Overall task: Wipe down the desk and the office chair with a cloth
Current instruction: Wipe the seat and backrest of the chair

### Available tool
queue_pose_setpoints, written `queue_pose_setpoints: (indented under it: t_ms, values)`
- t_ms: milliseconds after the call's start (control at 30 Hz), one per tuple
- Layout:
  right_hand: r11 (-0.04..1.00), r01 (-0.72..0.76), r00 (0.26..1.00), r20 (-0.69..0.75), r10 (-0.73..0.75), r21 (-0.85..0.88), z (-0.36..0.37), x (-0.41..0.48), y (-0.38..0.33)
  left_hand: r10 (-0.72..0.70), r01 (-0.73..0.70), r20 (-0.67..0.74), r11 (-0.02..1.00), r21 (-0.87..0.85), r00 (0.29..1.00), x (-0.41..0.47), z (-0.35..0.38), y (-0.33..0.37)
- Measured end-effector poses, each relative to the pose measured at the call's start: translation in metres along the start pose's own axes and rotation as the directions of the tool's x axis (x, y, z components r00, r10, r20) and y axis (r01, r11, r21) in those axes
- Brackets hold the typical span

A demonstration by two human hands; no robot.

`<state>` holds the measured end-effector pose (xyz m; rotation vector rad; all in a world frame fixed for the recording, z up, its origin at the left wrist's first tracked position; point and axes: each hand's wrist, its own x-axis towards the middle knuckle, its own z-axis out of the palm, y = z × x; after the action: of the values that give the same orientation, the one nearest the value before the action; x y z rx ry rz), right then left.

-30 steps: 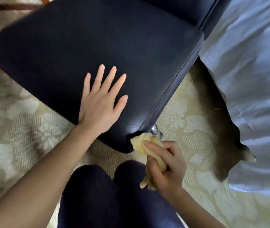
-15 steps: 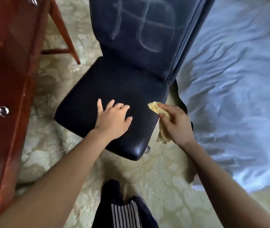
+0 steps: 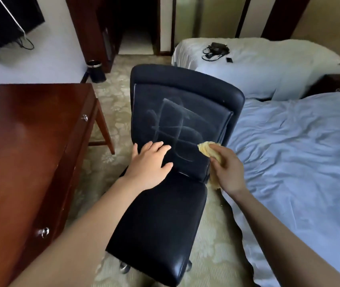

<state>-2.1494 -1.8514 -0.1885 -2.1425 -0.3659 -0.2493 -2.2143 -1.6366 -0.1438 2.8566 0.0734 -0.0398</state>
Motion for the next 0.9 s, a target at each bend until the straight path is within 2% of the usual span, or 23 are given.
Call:
queue_pose_setpoints:
  t_ms: [100,200,267,400,467,567,800,867,900]
  values:
    - [0.995,-0.088,0.987,-0.128,0.093,0.042,0.009,0.027,0.003,0.012,-0.012,0.013,1.0,-0.015,1.0,0.019,-0.007,-0.008]
    - [0.967,-0.207,0.935,-0.262,0.24,0.148,0.016,0.071,-0.003,0.031,-0.031,0.018,0.999,-0.017,0.999,0.051,-0.023,-0.02]
    - [0.941,-0.233,0.894,-0.326,0.307,0.246,0.016,0.1,-0.008,0.049,-0.049,0.006,0.999,-0.022,0.999,0.069,-0.03,-0.027]
    - [0.942,-0.29,0.814,-0.474,0.337,0.17,0.014,0.157,-0.006,0.05,-0.05,-0.013,0.998,-0.042,0.999,0.095,-0.036,-0.038]
    - [0.932,-0.338,0.805,-0.473,0.358,0.13,0.015,0.187,0.003,0.05,-0.05,-0.014,0.998,-0.046,0.999,0.108,-0.038,-0.044]
    - [0.895,-0.414,0.789,-0.425,0.443,0.166,0.025,0.223,0.013,0.018,-0.018,-0.012,0.999,-0.043,1.0,0.131,-0.037,-0.048]
    - [0.881,-0.376,0.686,-0.553,0.473,0.288,0.058,0.257,0.032,-0.103,0.103,0.018,0.994,-0.024,0.995,0.171,-0.024,-0.038]
    - [0.889,-0.355,0.677,-0.577,0.457,0.289,0.063,0.263,0.037,-0.17,0.171,0.026,0.985,-0.031,0.985,0.179,-0.02,-0.033]
    - [0.901,-0.333,0.696,-0.572,0.433,0.277,0.063,0.269,0.041,-0.215,0.216,0.024,0.975,-0.042,0.976,0.184,-0.017,-0.027]
